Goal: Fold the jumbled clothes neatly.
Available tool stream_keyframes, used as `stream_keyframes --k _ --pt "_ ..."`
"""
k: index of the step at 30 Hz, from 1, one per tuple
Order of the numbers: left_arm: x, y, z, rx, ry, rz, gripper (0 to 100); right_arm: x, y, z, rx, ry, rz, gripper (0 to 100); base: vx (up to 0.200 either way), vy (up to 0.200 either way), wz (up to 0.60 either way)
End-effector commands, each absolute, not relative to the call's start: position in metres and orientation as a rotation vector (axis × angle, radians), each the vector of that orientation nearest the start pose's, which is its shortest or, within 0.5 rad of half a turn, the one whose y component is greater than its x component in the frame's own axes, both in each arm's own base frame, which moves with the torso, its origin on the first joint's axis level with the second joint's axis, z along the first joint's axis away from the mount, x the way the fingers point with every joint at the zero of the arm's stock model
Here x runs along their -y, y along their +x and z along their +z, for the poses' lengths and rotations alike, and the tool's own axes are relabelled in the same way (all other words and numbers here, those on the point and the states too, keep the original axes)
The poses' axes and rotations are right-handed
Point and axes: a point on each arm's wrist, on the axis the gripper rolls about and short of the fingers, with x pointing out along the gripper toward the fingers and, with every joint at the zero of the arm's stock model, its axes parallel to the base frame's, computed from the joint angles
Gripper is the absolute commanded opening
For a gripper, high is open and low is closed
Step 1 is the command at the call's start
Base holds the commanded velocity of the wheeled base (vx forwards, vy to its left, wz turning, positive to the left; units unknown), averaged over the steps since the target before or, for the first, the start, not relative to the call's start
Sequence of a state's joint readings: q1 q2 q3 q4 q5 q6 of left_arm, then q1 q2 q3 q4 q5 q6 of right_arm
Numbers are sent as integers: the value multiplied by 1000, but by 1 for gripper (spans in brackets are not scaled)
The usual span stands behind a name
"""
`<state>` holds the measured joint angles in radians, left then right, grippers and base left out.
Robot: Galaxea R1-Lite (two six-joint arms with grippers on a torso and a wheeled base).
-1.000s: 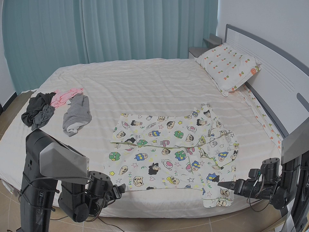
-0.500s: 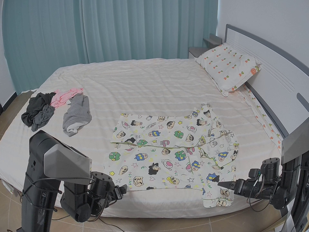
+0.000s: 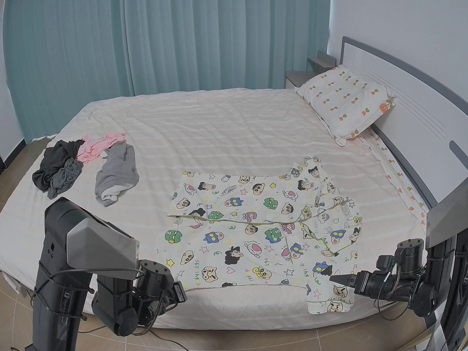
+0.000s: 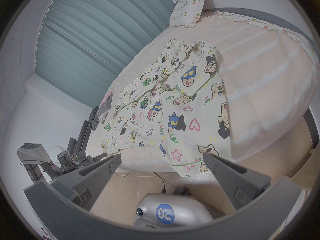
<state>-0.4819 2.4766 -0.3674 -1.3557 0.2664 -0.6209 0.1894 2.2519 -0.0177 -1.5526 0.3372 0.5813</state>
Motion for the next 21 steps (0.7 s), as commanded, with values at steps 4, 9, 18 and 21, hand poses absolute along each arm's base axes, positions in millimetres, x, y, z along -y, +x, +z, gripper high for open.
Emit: stream_keyframes --k 4,9,18,21 --pt "125 253 -73 -734 -318 34 0 -46 211 -17 -827 588 282 100 0 0 0" --pt "120 244 -71 -753 -329 67 0 -41 212 -24 -828 517 223 100 0 0 0" --pt "112 235 -67 -775 -324 83 0 -41 211 -33 -859 473 208 100 0 0 0" --pt "113 236 -67 -774 -323 80 0 -41 210 -33 -859 472 210 100 0 0 0"
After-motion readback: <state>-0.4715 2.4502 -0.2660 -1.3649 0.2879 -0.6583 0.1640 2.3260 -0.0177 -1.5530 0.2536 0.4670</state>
